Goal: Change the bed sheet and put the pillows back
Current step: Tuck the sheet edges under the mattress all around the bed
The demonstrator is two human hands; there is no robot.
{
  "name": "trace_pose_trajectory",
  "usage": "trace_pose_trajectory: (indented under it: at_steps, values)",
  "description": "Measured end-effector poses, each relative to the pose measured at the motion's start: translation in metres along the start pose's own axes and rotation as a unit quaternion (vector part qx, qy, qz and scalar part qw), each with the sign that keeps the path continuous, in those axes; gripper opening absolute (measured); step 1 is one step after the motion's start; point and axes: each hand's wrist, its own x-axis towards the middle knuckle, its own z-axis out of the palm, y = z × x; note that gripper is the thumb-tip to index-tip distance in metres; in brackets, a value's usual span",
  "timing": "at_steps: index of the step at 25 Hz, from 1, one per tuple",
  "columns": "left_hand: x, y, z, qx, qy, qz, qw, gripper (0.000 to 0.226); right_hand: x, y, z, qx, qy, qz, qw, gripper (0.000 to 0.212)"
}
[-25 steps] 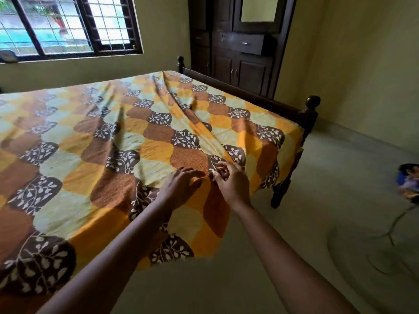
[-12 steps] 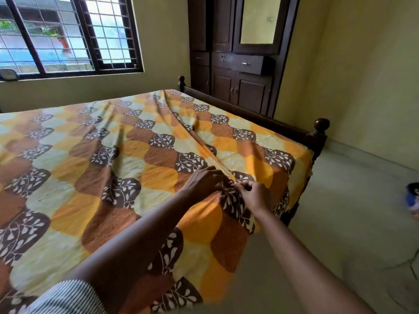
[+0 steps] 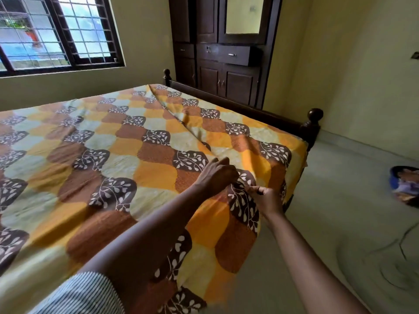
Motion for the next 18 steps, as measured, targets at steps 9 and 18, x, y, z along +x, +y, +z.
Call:
trace_pose_trajectory:
  at_steps: [9, 18]
  values:
    - [-0.062, 0.048, -0.022, -0.259, 0.07, -0.184, 0.946, 0.025, -0.051, 0.024, 0.009, 0.104, 0.143, -0.002, 0.984, 0.013]
    - [-0.206, 0.178, -0.003, -0.599, -0.042, -0.477, 0.642, 0.019, -0.124, 0.142, 0.07, 0.253, -0.043, 0.262, 0.931, 0.056]
